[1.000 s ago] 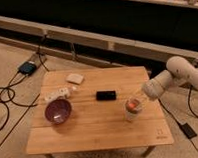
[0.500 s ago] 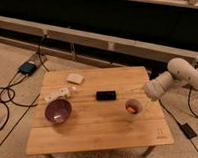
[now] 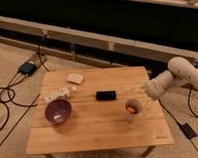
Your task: Place the pepper in the ceramic cup
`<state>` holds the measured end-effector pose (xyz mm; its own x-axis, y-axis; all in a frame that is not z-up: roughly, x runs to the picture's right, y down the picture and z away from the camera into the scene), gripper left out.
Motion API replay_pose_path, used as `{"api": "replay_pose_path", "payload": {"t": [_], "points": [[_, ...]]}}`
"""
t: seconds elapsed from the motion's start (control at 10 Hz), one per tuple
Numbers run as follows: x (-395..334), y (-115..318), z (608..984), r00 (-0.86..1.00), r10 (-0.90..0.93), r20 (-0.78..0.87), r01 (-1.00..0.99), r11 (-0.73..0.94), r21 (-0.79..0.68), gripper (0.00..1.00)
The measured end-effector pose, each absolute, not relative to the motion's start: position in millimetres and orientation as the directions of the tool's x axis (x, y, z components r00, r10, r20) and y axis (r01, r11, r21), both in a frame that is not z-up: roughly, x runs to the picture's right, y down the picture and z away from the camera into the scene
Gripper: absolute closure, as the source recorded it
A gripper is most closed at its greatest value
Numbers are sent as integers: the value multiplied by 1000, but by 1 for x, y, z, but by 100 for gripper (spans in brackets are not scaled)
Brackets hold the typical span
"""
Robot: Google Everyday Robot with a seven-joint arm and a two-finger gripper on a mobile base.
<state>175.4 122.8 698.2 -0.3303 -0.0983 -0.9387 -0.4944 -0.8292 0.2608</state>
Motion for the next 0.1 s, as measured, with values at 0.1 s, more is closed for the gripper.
{"api": "replay_pose_path", "payload": {"t": [0.1], "points": [[175,123,698,-330,-98,-939,-494,-829,261,20]]}}
